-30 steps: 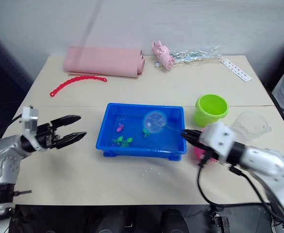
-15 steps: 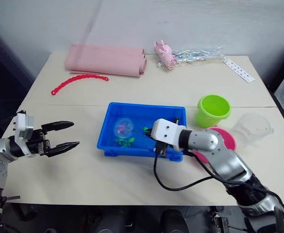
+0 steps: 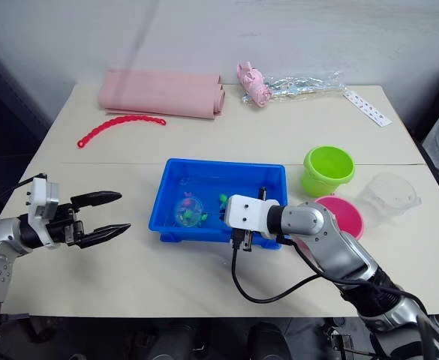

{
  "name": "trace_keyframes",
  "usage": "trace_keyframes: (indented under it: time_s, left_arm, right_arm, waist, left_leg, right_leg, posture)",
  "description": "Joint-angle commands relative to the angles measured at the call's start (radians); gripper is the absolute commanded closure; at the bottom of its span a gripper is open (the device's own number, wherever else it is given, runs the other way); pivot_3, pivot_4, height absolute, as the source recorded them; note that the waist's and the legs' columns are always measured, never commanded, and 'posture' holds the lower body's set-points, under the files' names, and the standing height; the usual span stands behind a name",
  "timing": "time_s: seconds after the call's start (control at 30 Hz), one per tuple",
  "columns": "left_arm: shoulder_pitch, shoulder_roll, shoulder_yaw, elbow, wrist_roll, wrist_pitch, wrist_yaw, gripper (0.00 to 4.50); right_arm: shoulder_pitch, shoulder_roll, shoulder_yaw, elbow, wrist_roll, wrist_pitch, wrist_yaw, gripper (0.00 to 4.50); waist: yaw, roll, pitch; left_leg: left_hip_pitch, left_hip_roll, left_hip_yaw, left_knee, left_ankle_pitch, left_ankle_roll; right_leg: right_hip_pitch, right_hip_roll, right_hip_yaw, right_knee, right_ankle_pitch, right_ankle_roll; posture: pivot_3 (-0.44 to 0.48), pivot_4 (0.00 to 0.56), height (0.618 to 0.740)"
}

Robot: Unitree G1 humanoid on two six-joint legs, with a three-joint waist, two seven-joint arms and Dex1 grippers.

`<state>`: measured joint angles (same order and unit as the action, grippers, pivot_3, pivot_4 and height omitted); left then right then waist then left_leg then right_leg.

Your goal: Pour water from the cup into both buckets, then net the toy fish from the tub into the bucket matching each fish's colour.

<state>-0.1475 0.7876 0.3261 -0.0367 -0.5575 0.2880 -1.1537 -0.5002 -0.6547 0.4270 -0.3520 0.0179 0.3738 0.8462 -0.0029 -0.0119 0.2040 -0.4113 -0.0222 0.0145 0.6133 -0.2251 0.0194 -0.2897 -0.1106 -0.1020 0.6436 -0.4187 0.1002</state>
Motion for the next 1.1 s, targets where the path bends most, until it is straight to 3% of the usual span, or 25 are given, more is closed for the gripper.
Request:
trace_keyframes:
  time_s: [0.03,0.47,0.73,0.9,1.1]
  left_arm:
    - [0.016,0.016,0.028,-0.034,-0.020,0.009,0.004,0.03]
    - [0.020,0.057,0.001,0.016,0.035,-0.038,-0.024,0.03]
    - [0.007,0.054,-0.009,0.027,0.041,-0.043,-0.028,0.03]
    - [0.016,0.050,-0.011,0.022,0.044,-0.048,-0.026,0.03]
    - [0.019,0.055,-0.001,0.031,0.046,-0.064,-0.029,0.03]
  right_arm:
    - [-0.018,0.015,0.010,0.000,-0.022,-0.007,0.024,4.50]
    - [-0.111,0.023,0.062,0.070,-0.148,0.005,0.095,4.50]
    - [-0.183,0.106,0.128,0.089,-0.165,0.016,0.161,4.50]
    - [-0.179,0.172,0.102,0.096,-0.110,0.091,0.177,4.50]
    - [-0.167,0.153,0.044,0.049,-0.048,0.178,0.205,4.50]
  waist:
    - [0.000,0.000,0.000]
    - [0.000,0.000,0.000]
    - [-0.005,0.000,0.000]
    - [-0.003,0.000,0.000]
    - [-0.003,0.000,0.000]
  left_leg:
    - [0.000,0.000,0.000,0.000,0.000,0.000]
    - [0.000,0.000,0.000,0.000,0.000,0.000]
    - [0.000,0.000,0.000,-0.001,0.000,-0.001]
    - [0.000,0.000,0.000,-0.001,0.000,-0.001]
    - [0.000,0.000,0.000,-0.001,0.000,-0.001]
  right_leg:
    - [0.000,0.000,0.000,0.000,0.000,0.000]
    - [0.000,0.000,0.000,-0.001,0.000,0.000]
    - [-0.001,0.000,0.000,0.000,0.000,0.000]
    - [-0.001,0.001,0.000,0.001,0.000,0.000]
    - [-0.001,0.001,0.000,0.000,0.000,0.000]
  posture:
    - [0.000,0.150,0.740]
    - [0.000,0.150,0.740]
    - [0.000,0.150,0.740]
    - [0.000,0.150,0.740]
    - [0.000,0.150,0.740]
